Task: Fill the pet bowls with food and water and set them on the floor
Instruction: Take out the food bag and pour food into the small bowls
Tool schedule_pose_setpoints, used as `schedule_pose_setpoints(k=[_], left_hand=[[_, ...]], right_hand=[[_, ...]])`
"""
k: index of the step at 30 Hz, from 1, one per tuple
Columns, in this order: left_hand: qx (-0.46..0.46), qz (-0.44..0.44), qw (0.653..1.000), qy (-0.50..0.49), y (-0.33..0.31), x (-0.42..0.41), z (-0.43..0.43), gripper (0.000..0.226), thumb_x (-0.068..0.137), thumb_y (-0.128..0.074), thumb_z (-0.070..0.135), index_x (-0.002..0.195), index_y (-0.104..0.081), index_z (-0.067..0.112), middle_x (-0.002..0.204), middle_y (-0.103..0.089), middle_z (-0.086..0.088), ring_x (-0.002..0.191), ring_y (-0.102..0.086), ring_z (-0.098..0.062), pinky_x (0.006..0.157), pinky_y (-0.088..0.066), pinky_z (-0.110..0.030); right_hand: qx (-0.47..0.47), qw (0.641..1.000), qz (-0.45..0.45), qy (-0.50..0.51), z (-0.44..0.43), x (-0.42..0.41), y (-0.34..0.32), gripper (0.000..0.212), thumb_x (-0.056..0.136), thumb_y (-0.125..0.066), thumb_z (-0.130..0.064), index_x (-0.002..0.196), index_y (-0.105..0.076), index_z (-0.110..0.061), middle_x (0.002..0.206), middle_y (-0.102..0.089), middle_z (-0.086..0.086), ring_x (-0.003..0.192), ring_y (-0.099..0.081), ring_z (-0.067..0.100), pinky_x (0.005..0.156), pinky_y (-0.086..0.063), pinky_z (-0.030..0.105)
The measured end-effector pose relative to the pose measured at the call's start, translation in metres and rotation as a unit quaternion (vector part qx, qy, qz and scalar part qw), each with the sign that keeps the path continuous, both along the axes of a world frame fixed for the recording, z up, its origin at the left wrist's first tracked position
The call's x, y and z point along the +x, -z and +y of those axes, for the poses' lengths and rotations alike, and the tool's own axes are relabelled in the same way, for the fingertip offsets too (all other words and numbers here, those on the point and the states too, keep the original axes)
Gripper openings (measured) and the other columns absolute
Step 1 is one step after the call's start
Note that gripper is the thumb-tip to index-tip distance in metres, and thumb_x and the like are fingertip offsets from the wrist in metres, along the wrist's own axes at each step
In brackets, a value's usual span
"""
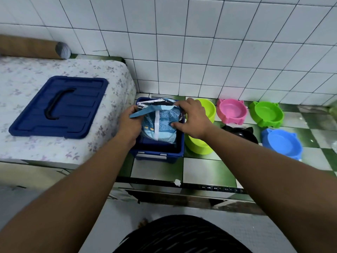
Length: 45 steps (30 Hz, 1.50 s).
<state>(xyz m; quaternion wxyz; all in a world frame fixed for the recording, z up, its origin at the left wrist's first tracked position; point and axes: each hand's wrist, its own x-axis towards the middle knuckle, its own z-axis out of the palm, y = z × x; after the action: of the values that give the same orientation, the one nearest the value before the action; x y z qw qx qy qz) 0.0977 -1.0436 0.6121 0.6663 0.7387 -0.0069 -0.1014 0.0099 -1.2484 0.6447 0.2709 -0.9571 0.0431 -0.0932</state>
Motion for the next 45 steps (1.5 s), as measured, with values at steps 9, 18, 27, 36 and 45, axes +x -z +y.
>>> schedule_pose_setpoints(k=[9,18,27,36,45], left_hand=[[-0.047,-0.021,0.998,-0.038,-0.008,-0.012,-0.002,0.027,0.097,-0.061,0.006,0.089,-0.074,0.028,0.089,-0.078,0.004,0.079,-0.073,-0.011,0.062,-0.058,-0.025],[-0.109,-0.013,0.989,-0.095,-0.025,-0.018,-0.012,0.024,0.095,-0.062,0.002,0.085,-0.070,0.022,0.087,-0.079,-0.001,0.077,-0.074,-0.016,0.060,-0.059,-0.031],[-0.112,-0.007,0.982,-0.150,-0.043,-0.018,-0.034,0.020,0.093,-0.067,0.008,0.078,-0.060,0.018,0.079,-0.073,-0.004,0.068,-0.069,-0.014,0.058,-0.056,-0.033],[-0.042,-0.098,0.991,-0.080,-0.061,-0.039,-0.078,0.017,0.095,-0.063,0.010,0.081,-0.060,0.020,0.098,-0.070,-0.021,0.094,-0.068,-0.039,0.082,-0.060,-0.056],[-0.048,-0.087,0.987,-0.129,-0.066,-0.035,-0.065,0.021,0.096,-0.062,0.009,0.079,-0.060,0.022,0.097,-0.071,-0.019,0.090,-0.070,-0.034,0.075,-0.060,-0.060]], right_hand=[[0.316,0.947,-0.018,0.052,0.012,0.007,0.009,0.061,0.077,-0.082,-0.005,0.127,-0.049,-0.019,0.130,-0.044,0.010,0.100,-0.064,0.029,0.083,-0.061,0.041],[0.366,0.920,-0.054,0.126,0.036,0.016,0.019,0.063,0.085,-0.076,-0.024,0.133,-0.035,-0.017,0.123,-0.059,0.001,0.109,-0.064,0.018,0.097,-0.054,0.039],[0.224,0.953,-0.170,0.112,0.057,0.001,0.031,0.092,0.070,-0.076,-0.037,0.143,-0.031,-0.003,0.143,-0.030,0.011,0.138,-0.033,0.025,0.117,-0.032,0.045],[0.223,0.950,-0.184,0.113,0.060,0.004,0.023,0.105,0.070,-0.079,-0.026,0.154,-0.017,-0.017,0.162,-0.005,0.016,0.151,-0.013,0.033,0.118,-0.031,0.048],[0.269,0.937,-0.211,0.074,0.027,0.004,0.015,0.097,0.064,-0.087,-0.045,0.139,-0.033,-0.015,0.137,-0.038,0.007,0.132,-0.043,0.026,0.108,-0.043,0.045]])
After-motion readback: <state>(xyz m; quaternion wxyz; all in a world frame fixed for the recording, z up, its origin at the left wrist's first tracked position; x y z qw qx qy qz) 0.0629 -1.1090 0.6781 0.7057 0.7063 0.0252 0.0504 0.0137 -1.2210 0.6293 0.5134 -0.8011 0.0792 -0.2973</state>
